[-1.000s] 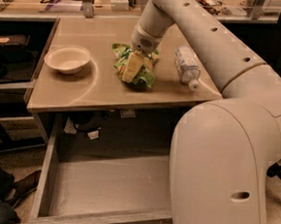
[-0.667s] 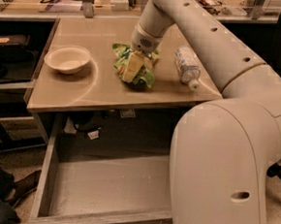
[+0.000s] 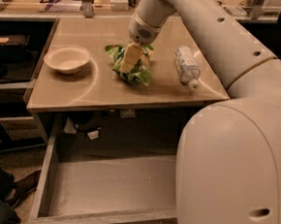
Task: Place green rice chip bag into top drawer
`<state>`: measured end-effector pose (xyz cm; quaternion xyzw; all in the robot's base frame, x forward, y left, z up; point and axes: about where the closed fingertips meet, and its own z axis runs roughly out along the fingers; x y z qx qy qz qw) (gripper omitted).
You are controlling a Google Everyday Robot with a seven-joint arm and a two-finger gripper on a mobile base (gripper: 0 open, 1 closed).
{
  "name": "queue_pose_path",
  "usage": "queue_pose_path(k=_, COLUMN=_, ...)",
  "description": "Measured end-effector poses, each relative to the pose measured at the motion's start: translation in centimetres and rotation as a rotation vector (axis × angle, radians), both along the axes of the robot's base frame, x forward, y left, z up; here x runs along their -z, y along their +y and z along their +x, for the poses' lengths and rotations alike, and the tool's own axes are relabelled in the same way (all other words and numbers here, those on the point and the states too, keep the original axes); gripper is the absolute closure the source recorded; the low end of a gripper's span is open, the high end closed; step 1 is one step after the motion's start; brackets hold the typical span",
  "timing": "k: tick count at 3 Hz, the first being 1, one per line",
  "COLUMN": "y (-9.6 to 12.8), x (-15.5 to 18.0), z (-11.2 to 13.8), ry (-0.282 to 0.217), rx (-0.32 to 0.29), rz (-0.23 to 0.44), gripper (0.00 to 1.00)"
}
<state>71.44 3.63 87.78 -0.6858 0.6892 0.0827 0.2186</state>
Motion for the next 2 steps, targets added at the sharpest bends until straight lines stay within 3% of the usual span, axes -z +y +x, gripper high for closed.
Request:
queue_pose_path(k=1, y=-0.92, x=-1.13, z=-2.68, ry=0.001, rx=0.005, rz=0.019, gripper=1.00)
queue_pose_path(k=2, y=-0.92, x=-1.04, z=-2.75, ry=0.003, rx=0.004, rz=0.018, gripper=1.00)
